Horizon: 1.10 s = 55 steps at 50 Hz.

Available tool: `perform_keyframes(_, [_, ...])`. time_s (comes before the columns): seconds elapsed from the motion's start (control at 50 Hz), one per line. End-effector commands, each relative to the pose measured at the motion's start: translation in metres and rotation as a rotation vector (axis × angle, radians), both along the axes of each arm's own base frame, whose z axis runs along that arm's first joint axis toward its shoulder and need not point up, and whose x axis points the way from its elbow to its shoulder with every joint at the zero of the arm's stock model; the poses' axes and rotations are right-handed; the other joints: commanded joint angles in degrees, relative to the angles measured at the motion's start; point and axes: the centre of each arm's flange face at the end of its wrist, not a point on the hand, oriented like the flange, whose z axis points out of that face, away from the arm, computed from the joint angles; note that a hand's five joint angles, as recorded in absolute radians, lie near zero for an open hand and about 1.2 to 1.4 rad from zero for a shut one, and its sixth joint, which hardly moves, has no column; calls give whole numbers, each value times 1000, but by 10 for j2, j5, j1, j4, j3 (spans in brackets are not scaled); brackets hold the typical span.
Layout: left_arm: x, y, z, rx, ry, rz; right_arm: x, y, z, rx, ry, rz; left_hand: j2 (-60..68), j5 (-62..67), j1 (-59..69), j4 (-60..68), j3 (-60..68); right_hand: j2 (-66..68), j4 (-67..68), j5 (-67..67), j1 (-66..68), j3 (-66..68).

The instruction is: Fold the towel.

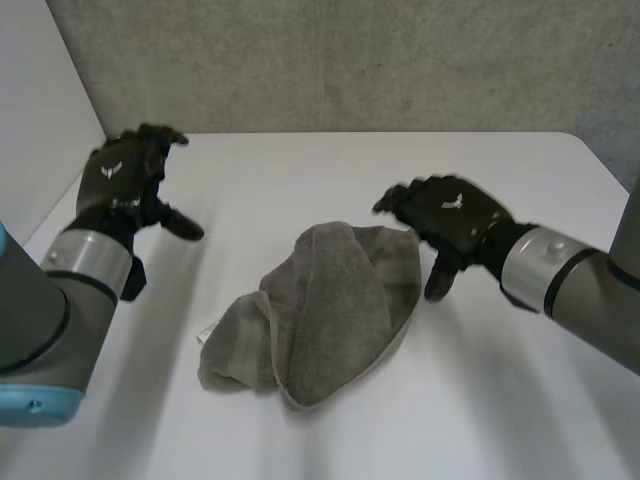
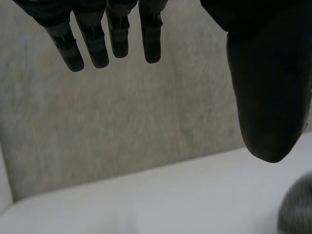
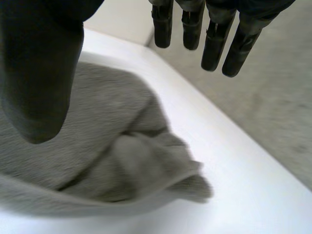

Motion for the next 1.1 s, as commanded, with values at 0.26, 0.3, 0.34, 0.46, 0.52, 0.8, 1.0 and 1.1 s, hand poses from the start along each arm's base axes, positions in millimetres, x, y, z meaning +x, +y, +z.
perform_keyframes(0.26, [-17,29,107,76,-97,-110,-34,-30,97,-173,-289,-437,-36,-30,-51,-42,-42,-46,-50,-38,-38,-49])
perform_keyframes(0.3, [-17,28,105,95,-99,-110,-36,-30,99,-175,-289,-443,-36,-30,-51,-42,-42,-46,-50,-38,-38,-49])
perform_keyframes(0.34, [-18,28,101,121,-106,-111,-37,-31,99,-176,-289,-446,-36,-30,-51,-42,-42,-46,-50,-38,-38,-49])
perform_keyframes(0.46, [-21,28,90,180,-127,-122,-38,-30,98,-163,-278,-455,-36,-30,-51,-42,-42,-46,-50,-38,-38,-49])
perform_keyframes(0.52, [-22,28,86,193,-132,-123,-38,-28,96,-149,-272,-458,-36,-30,-51,-42,-42,-46,-50,-38,-38,-49])
perform_keyframes(0.8, [-22,25,83,202,-133,-117,-38,-26,95,-133,-256,-453,-36,-30,-51,-42,-42,-46,-50,-38,-38,-49])
perform_keyframes(1.0, [-26,25,84,184,-144,-144,-35,-23,95,-201,-103,-380,-27,-22,-42,-34,-34,-46,-50,-38,-38,-49])
perform_keyframes(1.1, [-36,19,69,172,-227,-216,-29,-16,77,-201,70,-275,-16,-10,-30,-22,-22,-46,-50,-38,-38,-49])
